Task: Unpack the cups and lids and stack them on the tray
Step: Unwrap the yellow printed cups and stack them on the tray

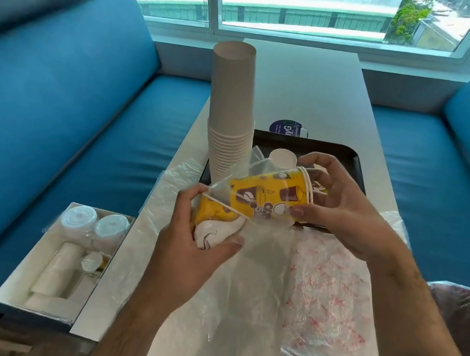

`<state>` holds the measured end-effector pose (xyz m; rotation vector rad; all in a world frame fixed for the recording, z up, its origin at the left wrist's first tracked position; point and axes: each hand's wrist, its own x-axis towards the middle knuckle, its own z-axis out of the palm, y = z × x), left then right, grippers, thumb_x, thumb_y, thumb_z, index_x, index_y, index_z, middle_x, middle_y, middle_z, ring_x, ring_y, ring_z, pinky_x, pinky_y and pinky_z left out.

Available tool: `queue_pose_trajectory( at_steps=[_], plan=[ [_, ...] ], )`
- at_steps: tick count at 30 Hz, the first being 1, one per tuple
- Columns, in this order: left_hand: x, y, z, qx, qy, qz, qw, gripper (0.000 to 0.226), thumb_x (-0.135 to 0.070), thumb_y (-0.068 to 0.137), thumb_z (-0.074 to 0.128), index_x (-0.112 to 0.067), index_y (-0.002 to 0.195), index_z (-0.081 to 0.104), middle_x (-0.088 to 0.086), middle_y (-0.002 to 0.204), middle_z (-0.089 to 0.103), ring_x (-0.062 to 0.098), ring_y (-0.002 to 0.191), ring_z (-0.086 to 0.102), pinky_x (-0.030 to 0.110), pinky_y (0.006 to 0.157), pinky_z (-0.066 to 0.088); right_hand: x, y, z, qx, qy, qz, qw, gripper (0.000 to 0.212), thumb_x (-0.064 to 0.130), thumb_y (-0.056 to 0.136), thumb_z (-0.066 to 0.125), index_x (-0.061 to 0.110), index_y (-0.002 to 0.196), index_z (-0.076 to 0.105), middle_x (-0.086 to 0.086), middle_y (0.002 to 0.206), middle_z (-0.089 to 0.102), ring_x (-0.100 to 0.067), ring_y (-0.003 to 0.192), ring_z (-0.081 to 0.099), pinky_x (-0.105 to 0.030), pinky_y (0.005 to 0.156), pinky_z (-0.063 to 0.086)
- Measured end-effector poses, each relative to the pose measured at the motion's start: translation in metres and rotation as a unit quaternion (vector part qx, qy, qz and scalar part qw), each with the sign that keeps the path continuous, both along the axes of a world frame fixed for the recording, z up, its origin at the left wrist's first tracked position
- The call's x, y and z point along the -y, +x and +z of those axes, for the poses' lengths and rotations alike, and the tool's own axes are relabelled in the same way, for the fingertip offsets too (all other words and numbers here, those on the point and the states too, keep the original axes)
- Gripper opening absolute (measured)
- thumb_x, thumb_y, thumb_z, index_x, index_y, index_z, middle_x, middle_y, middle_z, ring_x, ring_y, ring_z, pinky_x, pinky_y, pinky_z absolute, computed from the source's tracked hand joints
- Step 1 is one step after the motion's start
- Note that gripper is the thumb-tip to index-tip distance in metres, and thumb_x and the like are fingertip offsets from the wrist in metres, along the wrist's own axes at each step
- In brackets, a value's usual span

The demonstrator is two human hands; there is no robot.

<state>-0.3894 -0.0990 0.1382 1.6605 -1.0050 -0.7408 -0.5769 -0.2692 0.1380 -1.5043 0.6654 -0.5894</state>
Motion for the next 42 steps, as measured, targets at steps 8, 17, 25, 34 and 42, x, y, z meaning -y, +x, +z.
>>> queue_pose_trajectory(
  at_steps=[8, 17, 25, 34, 42],
  plan=[
    [0.005, -0.004, 0.001, -0.031, -0.025, 0.003, 0.999, 0.071, -0.042, 0.066, 0.080, -0.059, 0.116, 0.033, -0.045, 0.097, 0.052, -0.024, 0.090, 0.054, 0.002, 0.060, 0.047, -0.013, 0.007, -0.007, -0.151, -0.033, 0.053, 0.987, 0.070, 0.015, 0.071, 0.089, 0.040, 0.127, 0.053, 0.011, 0.118, 0.067, -0.007, 0.107, 0.068, -0.026, 0.088, 0.058],
    [0.004, 0.001, -0.001, -0.037, -0.015, 0.010, 0.999, 0.070, -0.044, 0.062, 0.078, -0.057, 0.114, 0.035, -0.048, 0.092, 0.052, -0.026, 0.087, 0.053, 0.002, 0.059, 0.046, -0.024, 0.017, -0.026, -0.096, 0.017, -0.054, 0.994, 0.072, 0.032, 0.063, 0.085, 0.032, 0.128, 0.055, 0.015, 0.110, 0.073, -0.006, 0.105, 0.069, -0.033, 0.096, 0.055],
    [-0.001, 0.010, -0.007, -0.045, -0.008, 0.022, 0.999, 0.082, -0.051, 0.055, 0.078, -0.057, 0.123, 0.034, -0.024, 0.115, 0.053, -0.013, 0.095, 0.058, 0.008, 0.069, 0.053, 0.025, 0.001, -0.017, -0.085, -0.160, -0.298, 0.937, 0.072, 0.027, 0.078, 0.086, 0.024, 0.137, 0.046, 0.009, 0.129, 0.063, -0.005, 0.112, 0.060, -0.027, 0.091, 0.051],
    [-0.001, 0.011, -0.008, -0.030, 0.001, 0.022, 0.999, 0.087, -0.053, 0.055, 0.075, -0.052, 0.131, 0.033, -0.017, 0.122, 0.054, 0.006, 0.103, 0.060, 0.008, 0.076, 0.054, 0.062, 0.006, -0.040, -0.189, -0.159, -0.290, 0.925, 0.074, 0.019, 0.083, 0.081, 0.017, 0.145, 0.040, -0.003, 0.143, 0.055, -0.022, 0.128, 0.054, -0.043, 0.105, 0.045],
    [0.000, 0.013, -0.009, -0.022, 0.013, 0.029, 0.999, 0.086, -0.053, 0.056, 0.075, -0.051, 0.130, 0.032, -0.015, 0.124, 0.052, 0.005, 0.102, 0.059, 0.007, 0.072, 0.054, 0.068, 0.010, -0.066, -0.215, -0.127, -0.278, 0.927, 0.080, 0.015, 0.083, 0.081, 0.018, 0.149, 0.037, -0.004, 0.143, 0.054, -0.024, 0.130, 0.052, -0.045, 0.107, 0.044]
  ],
)
